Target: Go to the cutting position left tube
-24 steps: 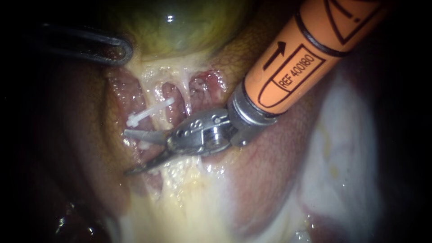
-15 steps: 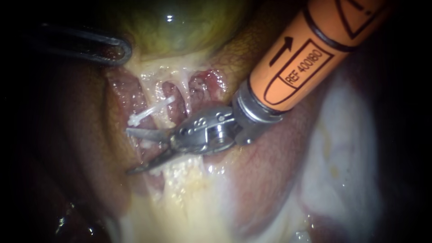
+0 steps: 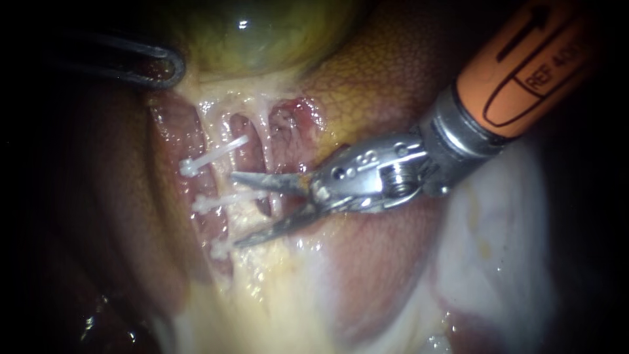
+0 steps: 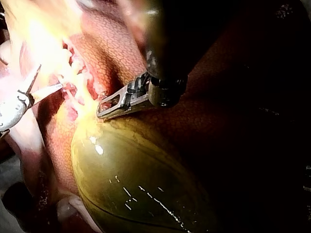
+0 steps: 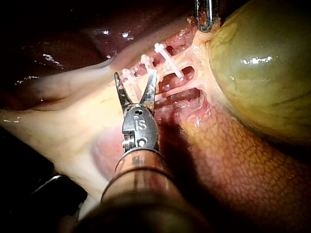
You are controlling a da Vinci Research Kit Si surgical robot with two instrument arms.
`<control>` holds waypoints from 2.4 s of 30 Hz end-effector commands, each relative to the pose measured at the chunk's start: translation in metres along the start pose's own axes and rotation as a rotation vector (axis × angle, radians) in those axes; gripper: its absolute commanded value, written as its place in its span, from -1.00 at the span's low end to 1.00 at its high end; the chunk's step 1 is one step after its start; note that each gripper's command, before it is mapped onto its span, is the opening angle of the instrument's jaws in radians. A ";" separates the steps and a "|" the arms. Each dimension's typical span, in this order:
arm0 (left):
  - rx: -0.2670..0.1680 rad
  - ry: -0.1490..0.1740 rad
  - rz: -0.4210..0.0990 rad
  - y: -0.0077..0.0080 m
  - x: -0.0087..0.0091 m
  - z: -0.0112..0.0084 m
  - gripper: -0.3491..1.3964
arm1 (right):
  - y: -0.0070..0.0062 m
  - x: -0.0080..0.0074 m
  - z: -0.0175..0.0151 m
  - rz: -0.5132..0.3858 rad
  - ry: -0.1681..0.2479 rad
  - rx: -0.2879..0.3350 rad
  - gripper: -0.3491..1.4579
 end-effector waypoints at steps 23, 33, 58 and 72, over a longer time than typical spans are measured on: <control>-0.002 -0.001 -0.001 -0.0004 0.0000 0.0000 -1.00 | 0.0069 -0.0061 0.0026 0.236 0.076 0.165 0.72; -0.003 -0.001 -0.001 -0.0004 0.0000 0.0001 -1.00 | 0.0063 -0.0048 0.0044 0.271 0.196 0.316 0.72; -0.004 -0.002 -0.002 -0.0005 -0.0002 0.0004 -1.00 | 0.0044 -0.0002 0.0097 0.260 0.385 0.419 0.61; -0.004 -0.001 -0.002 -0.0005 -0.0001 0.0003 -1.00 | 0.0022 0.0046 0.0079 0.293 0.409 0.441 0.61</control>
